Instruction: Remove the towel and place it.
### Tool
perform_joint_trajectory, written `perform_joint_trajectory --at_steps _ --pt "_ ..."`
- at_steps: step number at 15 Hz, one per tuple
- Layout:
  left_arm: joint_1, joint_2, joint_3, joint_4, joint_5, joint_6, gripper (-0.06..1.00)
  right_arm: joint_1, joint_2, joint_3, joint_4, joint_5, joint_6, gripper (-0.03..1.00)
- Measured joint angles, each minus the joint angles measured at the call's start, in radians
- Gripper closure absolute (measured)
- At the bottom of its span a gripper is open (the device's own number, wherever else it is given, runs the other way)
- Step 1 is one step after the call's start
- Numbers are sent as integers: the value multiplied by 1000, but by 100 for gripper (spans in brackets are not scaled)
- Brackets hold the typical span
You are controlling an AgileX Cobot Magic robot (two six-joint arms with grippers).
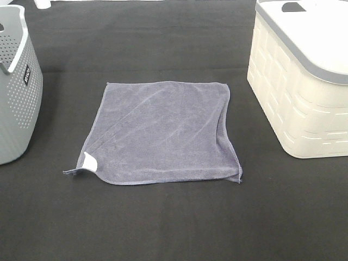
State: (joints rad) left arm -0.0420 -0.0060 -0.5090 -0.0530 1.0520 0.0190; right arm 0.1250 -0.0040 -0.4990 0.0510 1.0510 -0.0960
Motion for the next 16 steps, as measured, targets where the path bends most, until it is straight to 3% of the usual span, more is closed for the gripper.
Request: perform_joint_trajectory --at_steps 16 --pt "0 0 0 0 0 0 18 0 0 0 0 0 0 20"
